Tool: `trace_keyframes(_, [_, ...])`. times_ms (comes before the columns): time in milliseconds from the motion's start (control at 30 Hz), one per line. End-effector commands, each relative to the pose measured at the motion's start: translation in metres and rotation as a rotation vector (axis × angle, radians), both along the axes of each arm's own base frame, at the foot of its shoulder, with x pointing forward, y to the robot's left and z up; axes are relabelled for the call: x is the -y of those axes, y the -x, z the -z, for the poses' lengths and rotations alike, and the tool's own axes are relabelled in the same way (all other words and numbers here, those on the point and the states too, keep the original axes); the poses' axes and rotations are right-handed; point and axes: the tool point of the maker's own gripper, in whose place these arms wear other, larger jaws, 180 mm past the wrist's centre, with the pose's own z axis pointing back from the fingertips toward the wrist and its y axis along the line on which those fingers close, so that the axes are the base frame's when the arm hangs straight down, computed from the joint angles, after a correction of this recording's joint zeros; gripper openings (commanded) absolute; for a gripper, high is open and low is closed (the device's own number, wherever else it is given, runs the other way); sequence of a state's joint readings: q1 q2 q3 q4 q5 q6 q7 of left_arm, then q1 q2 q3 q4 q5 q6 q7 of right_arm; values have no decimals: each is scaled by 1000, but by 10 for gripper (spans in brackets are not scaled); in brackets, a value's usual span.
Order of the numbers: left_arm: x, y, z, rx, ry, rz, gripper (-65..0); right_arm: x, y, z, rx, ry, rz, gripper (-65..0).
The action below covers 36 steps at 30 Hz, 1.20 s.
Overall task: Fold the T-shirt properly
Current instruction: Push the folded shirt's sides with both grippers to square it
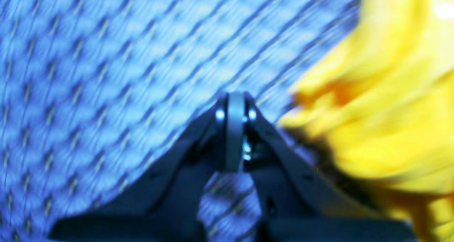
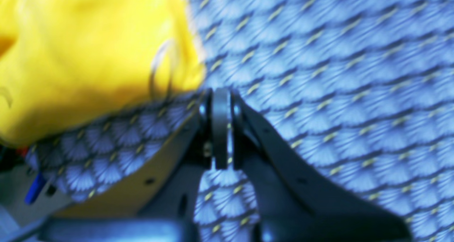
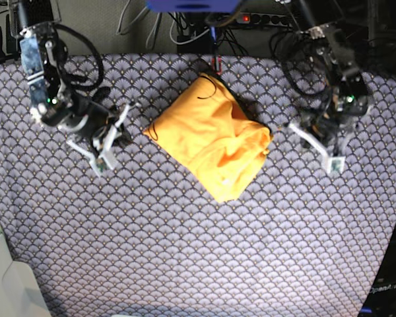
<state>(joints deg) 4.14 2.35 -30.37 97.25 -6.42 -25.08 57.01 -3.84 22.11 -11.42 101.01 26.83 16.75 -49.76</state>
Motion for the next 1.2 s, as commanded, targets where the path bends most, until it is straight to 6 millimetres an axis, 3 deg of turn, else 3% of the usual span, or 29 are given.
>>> trace_keyframes(0, [-2,-1,-2,17,9,-5,-650,3,-12,-7,30,-2,1,-650])
trace_keyframes(133, [4,9,19,-40,46,-9,-650,13,-33,0,16,9,24,-650])
trace_keyframes(200, [18,10,27,-57,88,-11,-650,4,-36,-1,23,1,-35,-650])
trace_keyframes(333, [40,-8,25,-37,148,-15,-650,-4,-36,0,24,-10,-88,-650])
trace_keyframes(567, [81,-37,30,-19,214,67,-650,-23,-11,17,-32,-54,-102,-650])
trace_keyframes(767, [110,-60,32,1,259,126,-650,-63,25,25,-73,-79,-220,-650])
trace_keyframes(1000, [121,-94,7,72,279,145,-650,-88,59,-2,-22,-127,-289,-650])
trace_keyframes(1167, [121,-107,-7,106,278,150,-650,-82,70,5,-49,-106,-298,-650])
